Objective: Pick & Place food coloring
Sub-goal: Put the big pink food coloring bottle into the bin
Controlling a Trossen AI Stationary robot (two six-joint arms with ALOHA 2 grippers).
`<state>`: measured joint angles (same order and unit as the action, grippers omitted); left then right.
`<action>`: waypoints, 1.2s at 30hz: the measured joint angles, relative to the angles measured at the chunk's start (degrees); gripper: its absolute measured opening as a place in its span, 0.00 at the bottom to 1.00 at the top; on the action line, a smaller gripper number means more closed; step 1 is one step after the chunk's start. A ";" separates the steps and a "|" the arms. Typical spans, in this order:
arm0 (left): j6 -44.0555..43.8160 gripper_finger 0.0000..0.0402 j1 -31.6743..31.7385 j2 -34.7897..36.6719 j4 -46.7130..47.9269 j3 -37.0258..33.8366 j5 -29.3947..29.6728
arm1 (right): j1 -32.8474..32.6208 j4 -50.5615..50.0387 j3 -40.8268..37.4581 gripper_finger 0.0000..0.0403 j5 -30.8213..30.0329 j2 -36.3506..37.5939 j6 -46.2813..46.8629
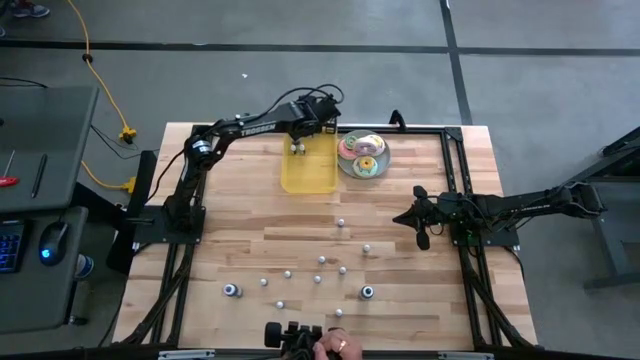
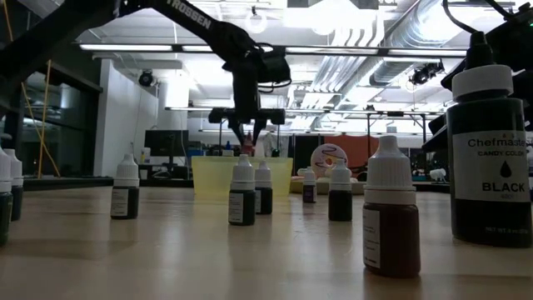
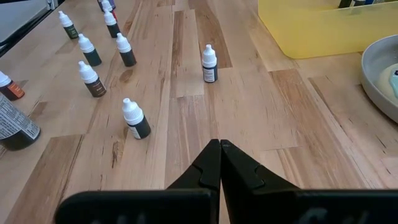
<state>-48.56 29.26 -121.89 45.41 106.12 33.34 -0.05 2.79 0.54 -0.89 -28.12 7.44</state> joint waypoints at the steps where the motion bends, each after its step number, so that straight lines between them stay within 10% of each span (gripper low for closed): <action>1: 0.04 0.25 0.00 0.00 -0.27 -0.36 -0.11 | 0.01 -0.01 -0.02 0.00 0.01 0.01 0.00; 36: 0.82 0.36 0.02 0.00 -2.13 -2.74 -4.70 | 0.02 -0.01 -0.02 0.00 0.01 0.02 0.00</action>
<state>-47.73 29.28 -121.89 43.29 103.37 28.65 -0.03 2.78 0.52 -0.88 -28.10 7.44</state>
